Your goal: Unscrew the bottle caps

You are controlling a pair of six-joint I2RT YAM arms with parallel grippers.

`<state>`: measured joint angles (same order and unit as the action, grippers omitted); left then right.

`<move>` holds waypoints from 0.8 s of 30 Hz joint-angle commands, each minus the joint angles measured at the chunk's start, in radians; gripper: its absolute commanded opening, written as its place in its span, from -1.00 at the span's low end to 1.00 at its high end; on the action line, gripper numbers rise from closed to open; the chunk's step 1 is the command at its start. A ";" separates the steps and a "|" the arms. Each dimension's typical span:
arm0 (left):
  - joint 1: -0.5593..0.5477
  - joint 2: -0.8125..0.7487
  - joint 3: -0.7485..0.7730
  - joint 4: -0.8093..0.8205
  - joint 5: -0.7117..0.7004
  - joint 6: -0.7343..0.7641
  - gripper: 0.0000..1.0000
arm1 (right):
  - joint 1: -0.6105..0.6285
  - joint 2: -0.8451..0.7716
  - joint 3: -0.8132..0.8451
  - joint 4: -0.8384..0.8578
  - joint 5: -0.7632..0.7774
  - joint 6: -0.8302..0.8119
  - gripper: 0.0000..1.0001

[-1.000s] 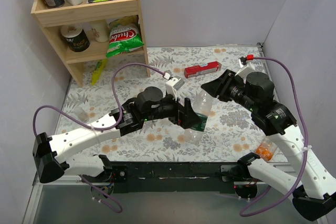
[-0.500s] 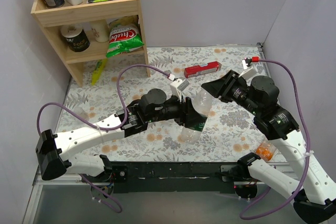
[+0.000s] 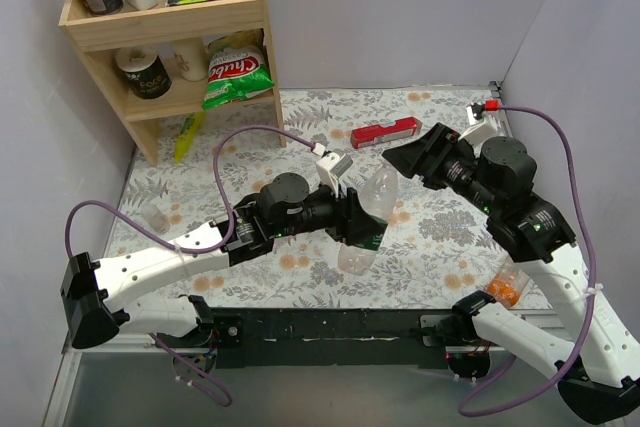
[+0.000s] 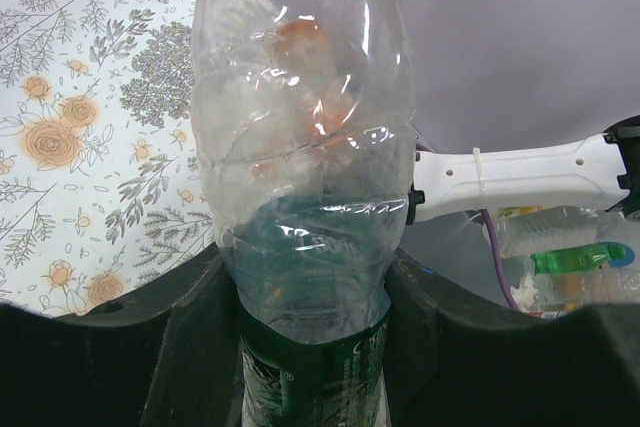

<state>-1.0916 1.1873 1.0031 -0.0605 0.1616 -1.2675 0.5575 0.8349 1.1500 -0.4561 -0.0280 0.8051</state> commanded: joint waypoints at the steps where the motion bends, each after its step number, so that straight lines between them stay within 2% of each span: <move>1: -0.004 -0.029 0.003 -0.015 -0.014 0.028 -0.35 | -0.002 0.001 0.037 0.022 0.011 -0.018 0.51; 6: -0.004 -0.037 0.002 -0.025 -0.016 0.033 -0.38 | -0.002 0.023 0.045 0.045 -0.044 -0.017 0.34; 10: -0.004 -0.037 0.009 -0.039 -0.020 0.040 -0.38 | -0.002 0.039 0.042 0.063 -0.085 -0.015 0.04; 12: -0.004 -0.038 0.009 -0.042 -0.020 0.043 -0.38 | -0.002 0.046 0.042 0.069 -0.108 -0.012 -0.03; 15: -0.004 -0.045 0.008 -0.045 -0.020 0.046 -0.39 | -0.001 0.049 0.036 0.077 -0.125 -0.011 -0.58; 16: -0.004 -0.049 0.006 -0.045 -0.013 0.048 -0.39 | -0.001 0.041 0.027 0.083 -0.124 -0.012 -0.91; 19: -0.002 -0.075 -0.009 -0.021 0.016 0.072 -0.39 | -0.008 0.026 0.002 0.121 -0.145 -0.018 -0.97; 22: 0.031 -0.101 -0.041 0.042 0.125 0.073 -0.39 | -0.024 0.020 -0.053 0.224 -0.246 -0.033 -0.97; 24: 0.065 -0.138 -0.085 0.100 0.261 0.050 -0.39 | -0.036 0.023 -0.091 0.318 -0.352 -0.046 -0.97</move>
<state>-1.0698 1.1366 0.9718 -0.0822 0.2077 -1.2163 0.5415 0.8658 1.1099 -0.3447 -0.1875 0.7944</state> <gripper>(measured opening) 0.465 0.403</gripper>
